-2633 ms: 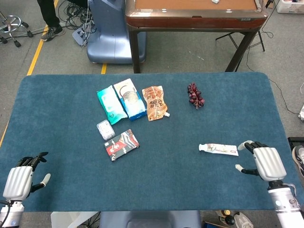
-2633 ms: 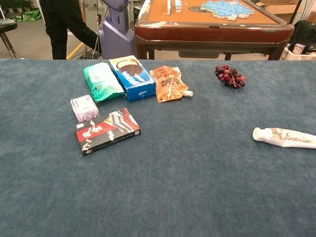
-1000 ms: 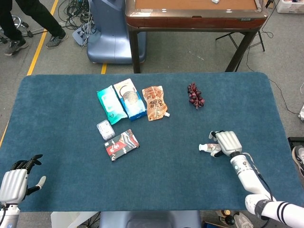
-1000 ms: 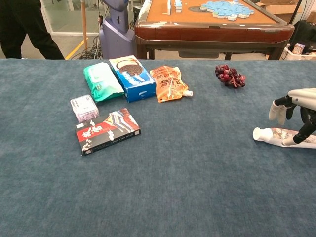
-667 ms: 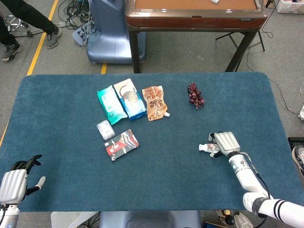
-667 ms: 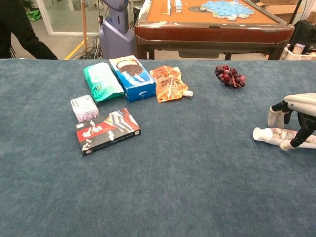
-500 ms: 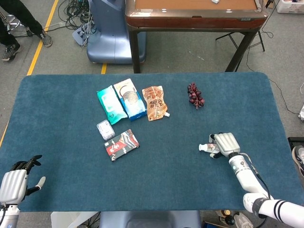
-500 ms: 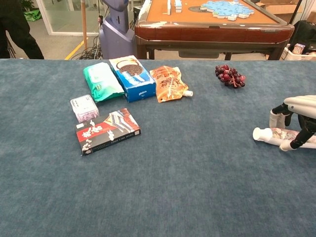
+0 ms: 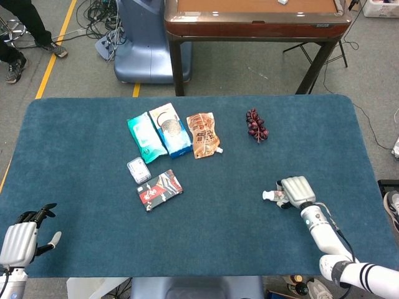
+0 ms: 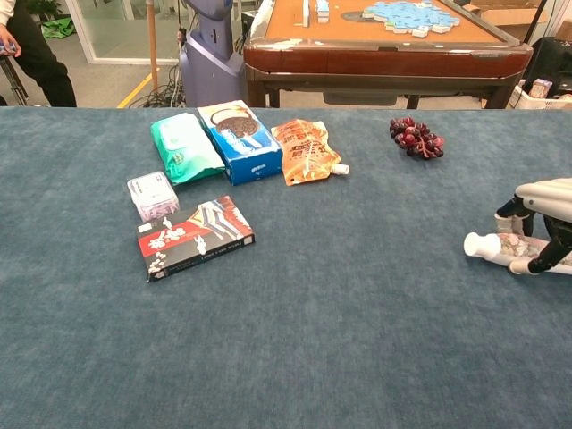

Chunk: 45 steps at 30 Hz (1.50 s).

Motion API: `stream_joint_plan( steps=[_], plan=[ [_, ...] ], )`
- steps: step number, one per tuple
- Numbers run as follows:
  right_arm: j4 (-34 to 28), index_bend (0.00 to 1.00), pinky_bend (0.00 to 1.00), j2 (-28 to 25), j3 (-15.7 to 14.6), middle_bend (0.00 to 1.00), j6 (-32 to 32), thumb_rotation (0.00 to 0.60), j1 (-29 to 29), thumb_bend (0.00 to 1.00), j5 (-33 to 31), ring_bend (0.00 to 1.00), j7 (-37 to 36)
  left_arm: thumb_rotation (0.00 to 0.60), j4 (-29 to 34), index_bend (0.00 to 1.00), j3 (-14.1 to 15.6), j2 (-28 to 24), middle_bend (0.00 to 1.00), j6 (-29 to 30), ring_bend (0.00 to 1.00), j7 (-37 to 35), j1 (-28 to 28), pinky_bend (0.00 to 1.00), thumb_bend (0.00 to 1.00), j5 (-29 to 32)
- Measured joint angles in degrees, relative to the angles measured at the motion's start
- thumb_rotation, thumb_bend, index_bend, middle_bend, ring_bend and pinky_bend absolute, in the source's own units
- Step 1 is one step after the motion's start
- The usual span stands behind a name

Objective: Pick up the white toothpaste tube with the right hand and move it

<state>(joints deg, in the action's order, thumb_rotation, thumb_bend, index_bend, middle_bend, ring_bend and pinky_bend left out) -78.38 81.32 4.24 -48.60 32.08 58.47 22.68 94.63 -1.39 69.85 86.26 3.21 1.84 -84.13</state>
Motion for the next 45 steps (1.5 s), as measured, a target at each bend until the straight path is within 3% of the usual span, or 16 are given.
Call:
stream_joint_plan(
  steps=[11, 17, 26, 33, 39, 45],
  plan=[
    [-2.2, 0.75, 0.58, -0.9, 1.3, 0.68, 2.7, 0.600, 3.1, 0.76, -1.2, 0.63, 0.3, 0.600, 0.6, 0.20, -0.2, -0.6, 0.37, -0.5, 0.33, -0.3, 0.5, 0.20, 0.25, -0.3],
    [-4.0, 0.81, 0.63, -2.2, 3.3, 0.72, 6.5, 0.600, 6.6, 0.88, -3.6, 0.67, -0.6, 0.600, 1.3, 0.20, -0.4, -1.5, 0.37, -1.3, 0.33, -0.3, 1.4, 0.20, 0.25, -0.9],
    [-7.5, 0.87, 0.66, -5.5, 5.6, 0.76, 11.1, 0.600, 13.4, 0.98, -7.7, 0.72, 0.3, 0.600, 2.0, 0.20, -1.5, -4.2, 0.37, -2.7, 0.33, -0.7, 3.6, 0.20, 0.25, -2.0],
    [-11.3, 0.89, 0.66, -9.6, 6.0, 0.78, 14.0, 0.600, 18.9, 1.00, -9.5, 0.74, 3.1, 0.600, 2.0, 0.20, -2.0, -7.0, 0.37, -6.0, 0.34, -0.7, 6.8, 0.20, 0.25, -4.2],
    [-15.9, 0.91, 0.66, -14.8, 4.0, 0.79, 17.5, 0.600, 25.8, 1.00, -12.3, 0.75, 7.7, 0.600, 1.8, 0.19, -2.2, -9.3, 0.38, -10.7, 0.35, -1.3, 11.9, 0.20, 0.25, -8.0],
    [-19.0, 0.93, 0.66, -17.0, -0.1, 0.80, 20.4, 0.600, 33.6, 1.00, -13.7, 0.76, 13.0, 0.600, 0.8, 0.14, -2.2, -10.1, 0.41, -16.1, 0.36, -2.0, 18.3, 0.20, 0.25, -13.6]
  ],
)
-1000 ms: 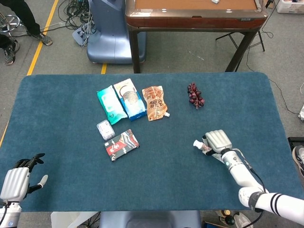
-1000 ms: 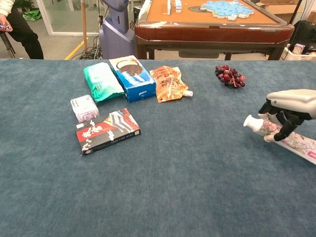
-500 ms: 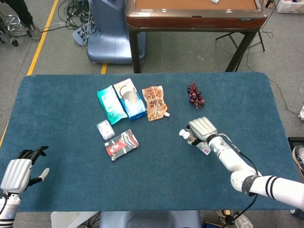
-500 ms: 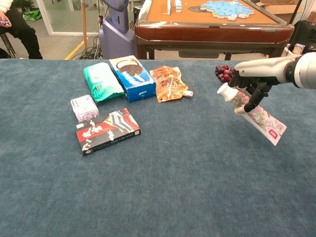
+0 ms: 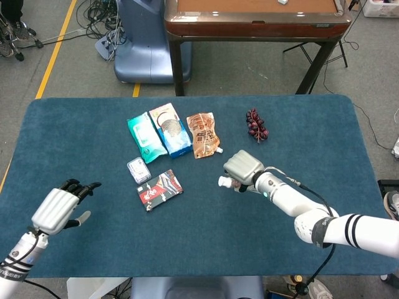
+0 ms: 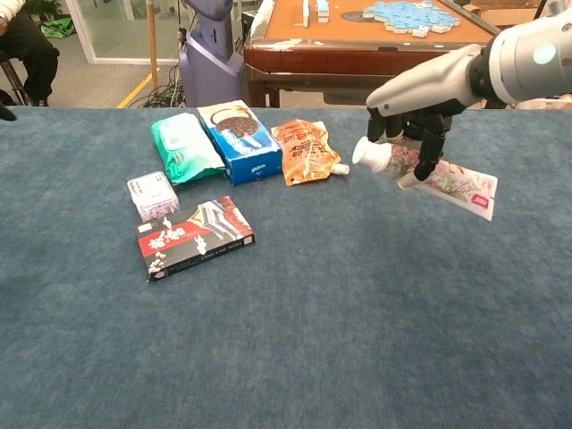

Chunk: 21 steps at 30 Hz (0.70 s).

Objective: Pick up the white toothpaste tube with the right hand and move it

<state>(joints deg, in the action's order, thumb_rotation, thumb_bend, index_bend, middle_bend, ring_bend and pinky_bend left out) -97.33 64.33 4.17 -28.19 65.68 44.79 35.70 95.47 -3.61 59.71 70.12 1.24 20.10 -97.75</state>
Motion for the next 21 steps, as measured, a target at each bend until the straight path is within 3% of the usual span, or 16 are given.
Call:
stream_joint_plan(
  steps=[9, 21],
  plan=[
    [0.2, 0.94, 0.66, 2.1, -7.5, 0.81, 2.2, 0.600, 11.7, 1.00, -5.3, 0.78, 5.1, 0.600, -4.2, 0.01, 0.6, 2.3, 0.43, -7.0, 0.38, 0.8, 11.0, 0.20, 0.25, -9.9],
    [4.0, 0.96, 0.66, 7.8, -13.8, 0.81, 3.6, 0.600, 22.4, 1.00, -12.8, 0.78, 3.3, 0.600, -6.9, 0.00, 1.3, 8.0, 0.44, -8.6, 0.38, 6.3, 18.0, 0.20, 0.25, -15.9]
  ],
)
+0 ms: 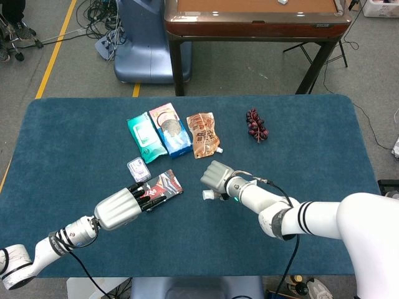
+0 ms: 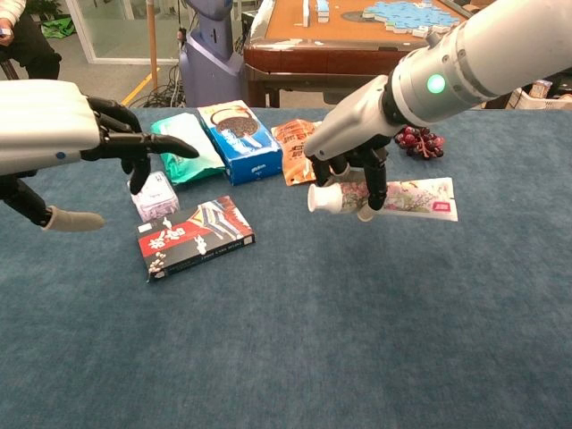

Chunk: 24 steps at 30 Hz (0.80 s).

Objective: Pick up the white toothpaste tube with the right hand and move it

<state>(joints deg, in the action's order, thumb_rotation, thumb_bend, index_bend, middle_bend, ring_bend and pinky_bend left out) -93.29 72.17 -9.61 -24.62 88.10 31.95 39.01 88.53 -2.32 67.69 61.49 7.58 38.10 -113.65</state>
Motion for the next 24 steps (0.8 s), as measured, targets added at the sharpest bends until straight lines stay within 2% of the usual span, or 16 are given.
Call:
stream_joint_plan(
  steps=[7, 14, 24],
  plan=[
    [1.2, 0.96, 0.66, 2.7, -2.7, 0.82, 0.4, 0.600, 4.7, 1.00, -2.6, 0.79, -2.5, 0.600, 1.9, 0.00, -0.3, 1.7, 0.47, -6.2, 0.41, 6.4, 2.8, 0.20, 0.25, 2.0],
    [2.6, 0.97, 0.66, 5.2, -4.7, 0.82, 0.5, 0.600, 8.1, 1.00, -5.0, 0.80, -4.9, 0.600, 4.7, 0.00, -1.5, 2.8, 0.51, -13.1, 0.44, 13.9, 5.2, 0.20, 0.25, 7.8],
    [6.0, 0.97, 0.66, 8.3, -6.8, 0.82, 1.4, 0.600, 13.1, 1.00, -8.0, 0.81, -8.6, 0.600, 8.4, 0.00, -2.7, 3.0, 0.55, -18.8, 0.47, 22.5, 7.1, 0.24, 0.25, 15.5]
  ],
)
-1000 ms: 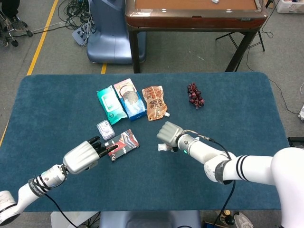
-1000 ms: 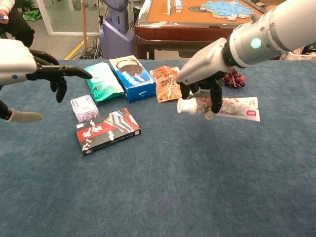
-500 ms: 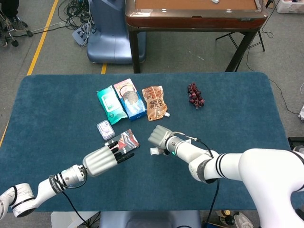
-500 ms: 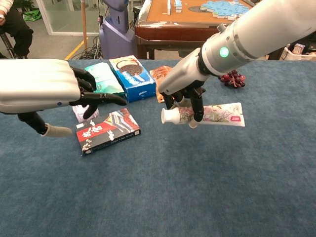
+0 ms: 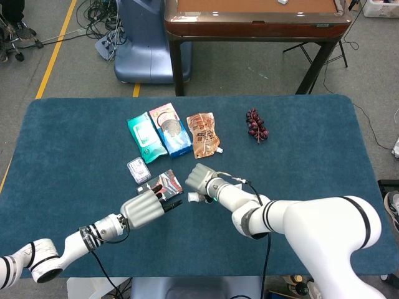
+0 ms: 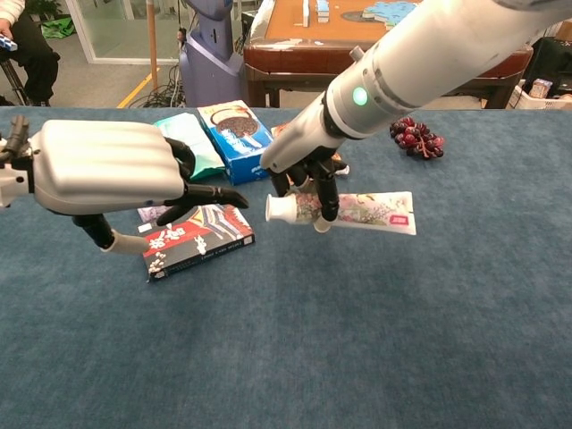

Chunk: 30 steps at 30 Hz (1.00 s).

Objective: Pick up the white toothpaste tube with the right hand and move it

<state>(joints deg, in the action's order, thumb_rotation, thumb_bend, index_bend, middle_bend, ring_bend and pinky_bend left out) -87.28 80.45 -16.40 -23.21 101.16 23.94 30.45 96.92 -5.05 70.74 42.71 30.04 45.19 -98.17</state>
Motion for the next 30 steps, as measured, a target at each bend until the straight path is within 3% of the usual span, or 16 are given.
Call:
stream_joint_plan(
  steps=[11, 30],
  plan=[
    [1.9, 0.97, 0.66, 2.8, -2.5, 0.82, 0.1, 0.600, 3.7, 1.00, -1.6, 0.81, -2.9, 0.600, 2.6, 0.00, -1.0, 0.6, 0.58, -2.5, 0.52, 7.2, 1.6, 0.29, 0.25, 7.7],
    [2.7, 0.98, 0.66, 3.2, -3.0, 0.82, -1.3, 0.600, 4.0, 1.00, 2.5, 0.82, -6.2, 0.600, 3.0, 0.00, 0.7, 1.6, 0.58, -2.1, 0.53, 8.6, 3.7, 0.33, 0.25, 12.9]
  ],
)
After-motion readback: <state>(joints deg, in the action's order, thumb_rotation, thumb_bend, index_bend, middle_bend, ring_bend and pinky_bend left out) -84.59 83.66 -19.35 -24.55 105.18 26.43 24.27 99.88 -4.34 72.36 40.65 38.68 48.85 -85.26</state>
